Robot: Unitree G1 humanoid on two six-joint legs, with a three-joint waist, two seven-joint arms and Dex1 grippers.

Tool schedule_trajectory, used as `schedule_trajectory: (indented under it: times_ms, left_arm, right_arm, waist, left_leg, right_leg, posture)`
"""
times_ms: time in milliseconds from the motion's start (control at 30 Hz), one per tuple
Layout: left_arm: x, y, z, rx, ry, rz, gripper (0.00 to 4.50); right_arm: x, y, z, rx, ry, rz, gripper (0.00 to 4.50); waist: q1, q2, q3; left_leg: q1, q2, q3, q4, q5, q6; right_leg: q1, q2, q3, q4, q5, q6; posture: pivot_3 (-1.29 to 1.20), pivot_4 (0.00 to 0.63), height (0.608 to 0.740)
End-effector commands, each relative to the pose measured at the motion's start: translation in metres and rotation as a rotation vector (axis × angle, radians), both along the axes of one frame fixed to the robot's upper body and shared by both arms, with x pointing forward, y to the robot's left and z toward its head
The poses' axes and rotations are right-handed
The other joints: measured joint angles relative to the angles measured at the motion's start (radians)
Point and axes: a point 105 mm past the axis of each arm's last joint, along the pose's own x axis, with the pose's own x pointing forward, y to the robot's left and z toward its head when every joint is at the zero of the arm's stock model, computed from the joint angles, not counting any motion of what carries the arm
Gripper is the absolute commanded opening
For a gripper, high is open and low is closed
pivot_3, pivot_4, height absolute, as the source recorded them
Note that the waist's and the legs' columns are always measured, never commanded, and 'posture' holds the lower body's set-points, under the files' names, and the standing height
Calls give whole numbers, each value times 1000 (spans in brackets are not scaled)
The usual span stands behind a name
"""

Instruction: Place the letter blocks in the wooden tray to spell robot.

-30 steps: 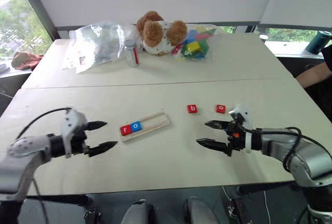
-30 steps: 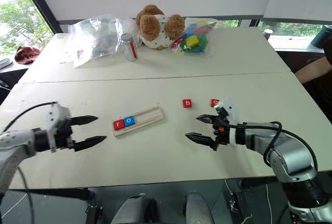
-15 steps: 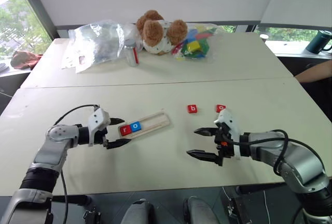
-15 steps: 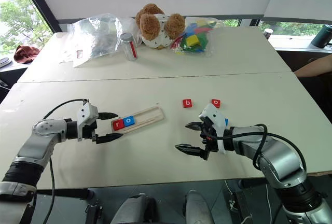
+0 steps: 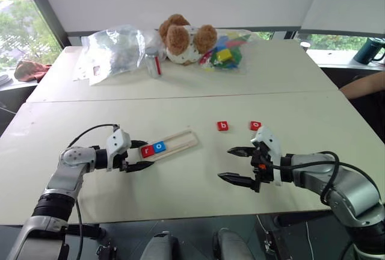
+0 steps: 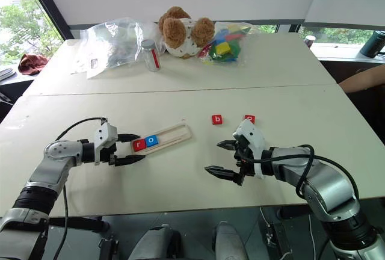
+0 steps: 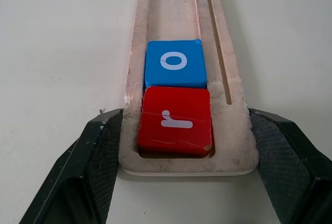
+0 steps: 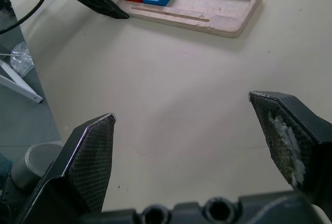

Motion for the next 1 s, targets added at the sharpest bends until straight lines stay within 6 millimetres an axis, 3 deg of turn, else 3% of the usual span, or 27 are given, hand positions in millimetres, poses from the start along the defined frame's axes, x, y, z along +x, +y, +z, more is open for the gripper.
schedule_trajectory:
  times_ms: [33,167,233,367,600,633,700,867,1000]
  left_arm:
    - [-2,1,-3,47,17,-29,3102]
    - [0,-26,20,42,-31,-168,3102]
    - [0,-43,25,47,-38,-253,3102]
    - [8,-67,21,67,-27,-324,3102]
    - [18,-75,9,86,1,-347,3102]
    - [19,-75,8,87,3,-350,3902]
    - [19,-74,6,87,14,-354,4443]
    - [21,-71,11,60,-17,-320,4443]
    - [19,-51,31,44,-40,-270,4443]
  right_arm:
    - [2,-3,10,-2,-46,-10,4500]
    - [18,-21,22,59,-94,-144,4500]
    - [35,-38,28,29,-198,-254,4500]
    - [45,-51,28,-38,-286,-333,4500]
    - [56,-57,28,-12,-287,-517,4500]
    - [59,-55,26,11,-267,-553,4500]
    - [60,-42,27,67,-228,-561,4500]
    - [69,-10,25,95,-172,-599,4500]
    - [84,11,19,107,-119,-669,4500]
  waist:
    - [0,0,0]
    - [8,-1,0]
    - [19,-1,0]
    - [24,-1,0]
    - [9,-1,0]
    - [10,-1,0]
    - [7,-1,0]
    - [1,-1,0]
    - [-7,-1,0]
  left_leg:
    - [0,0,0,0,0,0]
    - [0,1,-1,0,0,0]
    - [-1,0,-1,0,0,0]
    - [-1,-1,0,1,0,0]
    - [-1,1,0,0,0,0]
    - [-1,1,0,0,0,0]
    - [-1,0,1,1,0,0]
    - [-1,0,0,1,0,0]
    - [-1,1,0,1,0,0]
  right_leg:
    - [0,0,0,1,0,0]
    - [-1,1,0,1,0,0]
    - [-1,1,0,1,0,0]
    - [0,1,0,1,0,0]
    - [-2,5,0,2,0,1]
    - [-2,5,0,3,0,1]
    - [-2,5,0,3,0,1]
    - [-2,4,0,3,0,1]
    - [-3,4,0,4,0,1]
  posture:
    - [0,150,740]
    - [0,150,740]
    - [0,150,740]
    - [0,150,740]
    - [0,150,740]
    - [0,150,740]
    - [0,150,740]
    - [0,150,740]
    - [0,150,740]
